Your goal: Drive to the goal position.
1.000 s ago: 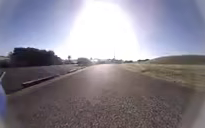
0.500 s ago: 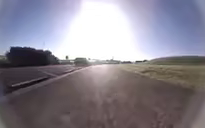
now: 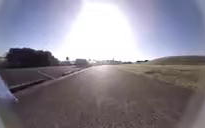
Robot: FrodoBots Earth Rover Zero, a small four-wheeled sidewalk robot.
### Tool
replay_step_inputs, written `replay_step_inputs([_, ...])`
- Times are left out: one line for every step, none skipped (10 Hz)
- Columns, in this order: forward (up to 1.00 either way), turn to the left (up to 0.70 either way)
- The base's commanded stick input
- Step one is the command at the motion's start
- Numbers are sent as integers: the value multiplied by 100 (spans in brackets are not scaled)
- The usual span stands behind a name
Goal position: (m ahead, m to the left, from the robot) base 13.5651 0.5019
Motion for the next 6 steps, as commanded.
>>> replay_step_inputs([70,0])
replay_step_inputs([70,0])
replay_step_inputs([70,0])
replay_step_inputs([70,0])
replay_step_inputs([70,0])
replay_step_inputs([70,0])
